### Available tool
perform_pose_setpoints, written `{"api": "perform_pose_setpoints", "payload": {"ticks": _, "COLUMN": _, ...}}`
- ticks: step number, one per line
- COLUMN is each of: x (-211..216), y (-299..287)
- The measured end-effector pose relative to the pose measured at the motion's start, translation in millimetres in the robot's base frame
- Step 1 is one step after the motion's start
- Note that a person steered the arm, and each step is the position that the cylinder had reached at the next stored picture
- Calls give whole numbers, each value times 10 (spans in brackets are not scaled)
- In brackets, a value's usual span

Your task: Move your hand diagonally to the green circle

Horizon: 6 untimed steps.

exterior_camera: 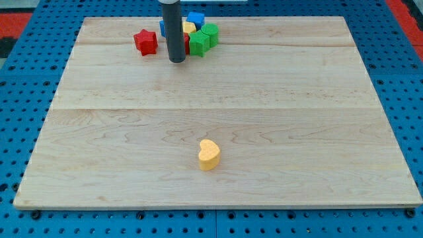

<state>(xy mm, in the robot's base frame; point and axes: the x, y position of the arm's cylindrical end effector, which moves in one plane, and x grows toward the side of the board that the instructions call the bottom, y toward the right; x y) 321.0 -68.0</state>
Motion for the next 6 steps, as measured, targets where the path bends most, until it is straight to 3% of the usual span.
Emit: {"api": "perform_pose_setpoints", "payload": {"ticks": 6, "x": 535, "y": 3}}
